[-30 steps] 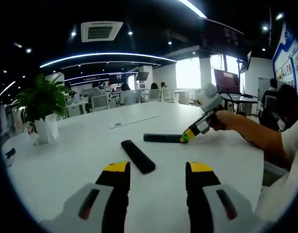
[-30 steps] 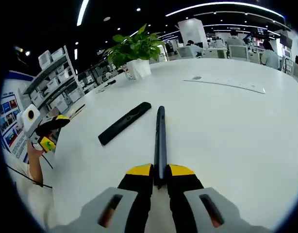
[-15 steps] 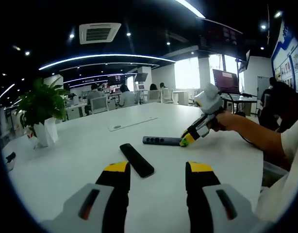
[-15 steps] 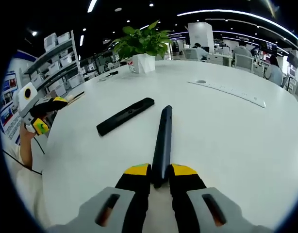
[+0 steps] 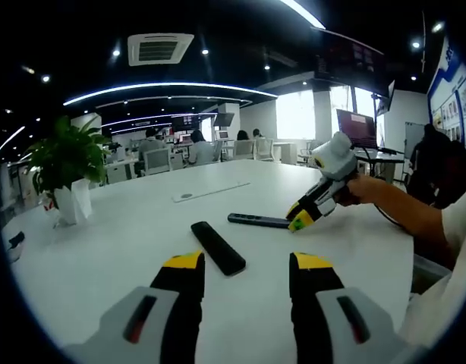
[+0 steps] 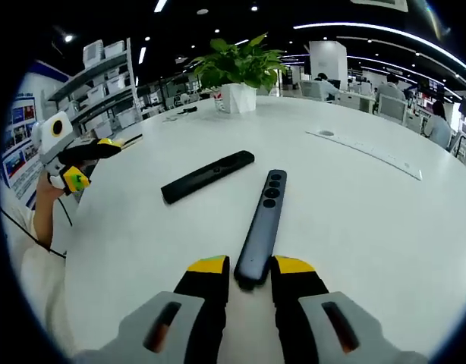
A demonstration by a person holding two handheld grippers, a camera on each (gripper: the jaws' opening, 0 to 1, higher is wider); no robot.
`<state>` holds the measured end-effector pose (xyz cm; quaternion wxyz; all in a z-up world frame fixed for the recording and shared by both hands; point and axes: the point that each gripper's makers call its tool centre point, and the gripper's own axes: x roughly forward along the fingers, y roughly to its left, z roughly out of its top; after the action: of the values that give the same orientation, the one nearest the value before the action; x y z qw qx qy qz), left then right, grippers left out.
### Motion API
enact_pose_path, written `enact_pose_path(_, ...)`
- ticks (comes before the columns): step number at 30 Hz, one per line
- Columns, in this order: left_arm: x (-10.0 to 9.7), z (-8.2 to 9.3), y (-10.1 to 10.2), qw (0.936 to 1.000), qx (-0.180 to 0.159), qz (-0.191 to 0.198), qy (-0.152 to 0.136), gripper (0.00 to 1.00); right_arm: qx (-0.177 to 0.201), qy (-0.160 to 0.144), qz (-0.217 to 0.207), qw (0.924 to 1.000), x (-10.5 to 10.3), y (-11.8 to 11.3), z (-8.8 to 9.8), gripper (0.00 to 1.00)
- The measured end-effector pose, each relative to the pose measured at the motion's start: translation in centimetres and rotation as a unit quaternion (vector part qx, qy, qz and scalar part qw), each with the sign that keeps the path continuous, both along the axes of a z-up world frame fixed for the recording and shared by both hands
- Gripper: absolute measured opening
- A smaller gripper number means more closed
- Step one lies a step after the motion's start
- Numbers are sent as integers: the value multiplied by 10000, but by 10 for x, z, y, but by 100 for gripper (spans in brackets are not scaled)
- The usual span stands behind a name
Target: Pflip the remote and laser pointer to the front side, press the buttons, and align them neatly on the table
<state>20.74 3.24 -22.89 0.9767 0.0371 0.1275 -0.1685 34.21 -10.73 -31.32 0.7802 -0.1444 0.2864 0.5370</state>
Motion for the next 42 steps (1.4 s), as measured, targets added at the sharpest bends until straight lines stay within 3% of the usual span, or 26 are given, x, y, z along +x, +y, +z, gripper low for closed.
enact_pose_path(6,-1,2,3,10000,-23,25,-45,46,-64,-164,300,9994,-7,4,-1,31)
enact_pose_path(7,-2,2,4,10000,-33,27,-39,46,-88,-264,374,9989,-7,4,-1,31)
enact_pose_path(9,-3,2,5,10000,-34,39,-45,46,-127,-768,680,9946,-8,3,-1,31)
enact_pose_path(12,-4,3,8,9999,-53,64,-67,46,39,-573,629,9964,-13,3,-2,30)
enact_pose_path(16,-2,-1,9,9999,-99,79,-39,46,281,-645,619,9956,-14,4,-1,31)
enact_pose_path(19,-4,-3,8,9999,-138,68,-43,46,423,-735,885,9925,-23,9,2,33)
enact_pose_path(21,-4,-4,10,9999,-137,75,-37,46,490,-628,1021,9916,-28,11,1,34)
enact_pose_path(31,-5,0,12,9997,-188,120,-120,45,671,-679,831,9920,-23,12,1,28)
enact_pose_path(37,-7,0,15,9996,-204,140,-113,45,744,-656,1070,9893,-35,16,1,27)
enact_pose_path(42,-6,-1,17,9996,-216,172,-110,45,700,-743,1028,9894,-33,16,1,24)
